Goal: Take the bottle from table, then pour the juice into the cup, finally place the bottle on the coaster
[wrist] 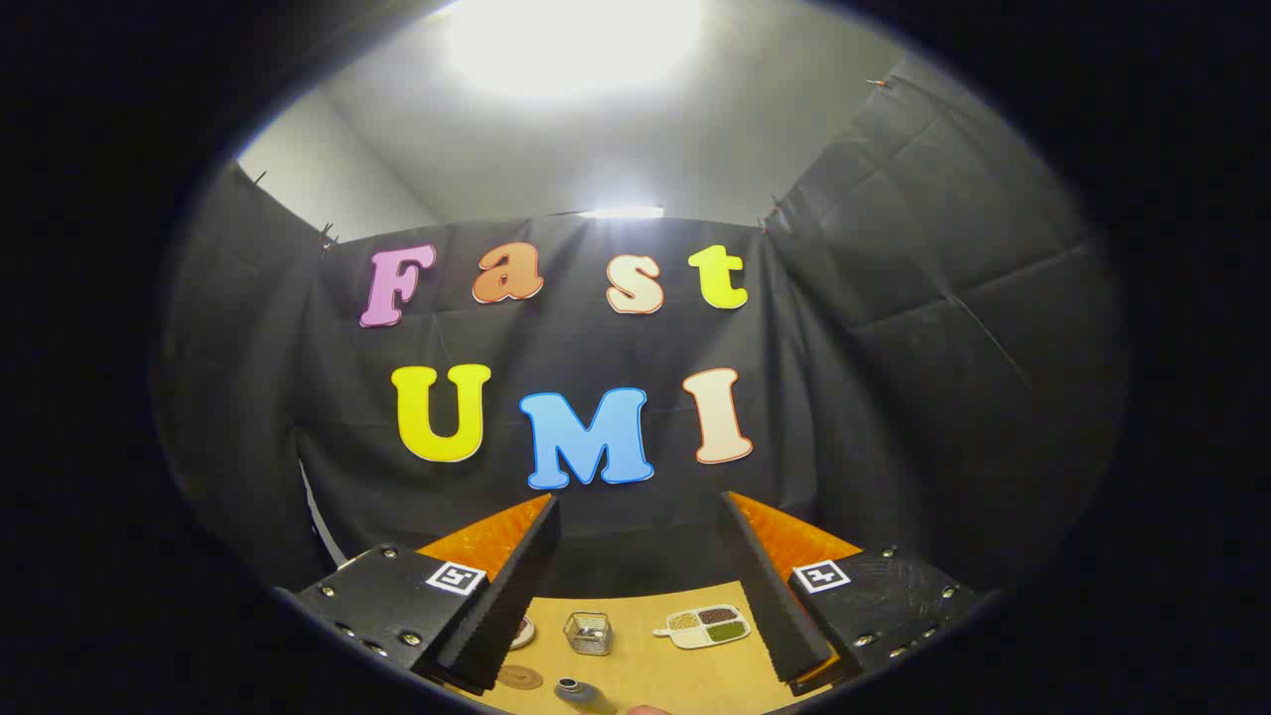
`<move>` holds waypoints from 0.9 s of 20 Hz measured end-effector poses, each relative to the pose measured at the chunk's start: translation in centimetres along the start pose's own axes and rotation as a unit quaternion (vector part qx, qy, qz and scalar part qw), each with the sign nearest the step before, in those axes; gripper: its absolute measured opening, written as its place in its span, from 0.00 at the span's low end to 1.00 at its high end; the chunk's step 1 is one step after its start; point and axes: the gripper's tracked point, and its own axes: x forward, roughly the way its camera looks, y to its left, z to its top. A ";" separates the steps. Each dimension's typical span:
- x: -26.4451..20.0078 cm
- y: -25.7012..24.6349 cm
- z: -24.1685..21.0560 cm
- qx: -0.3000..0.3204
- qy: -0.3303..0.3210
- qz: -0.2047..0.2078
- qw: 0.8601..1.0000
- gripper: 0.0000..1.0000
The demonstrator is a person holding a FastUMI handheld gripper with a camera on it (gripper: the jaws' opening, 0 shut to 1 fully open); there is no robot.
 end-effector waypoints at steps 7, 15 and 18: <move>-0.2 -0.5 -0.6 -0.013 0.011 0.004 1.000 0.97; -0.5 1.6 -2.4 -0.027 0.040 0.029 0.998 0.97; -0.4 2.4 -4.1 -0.033 0.042 0.045 0.998 0.97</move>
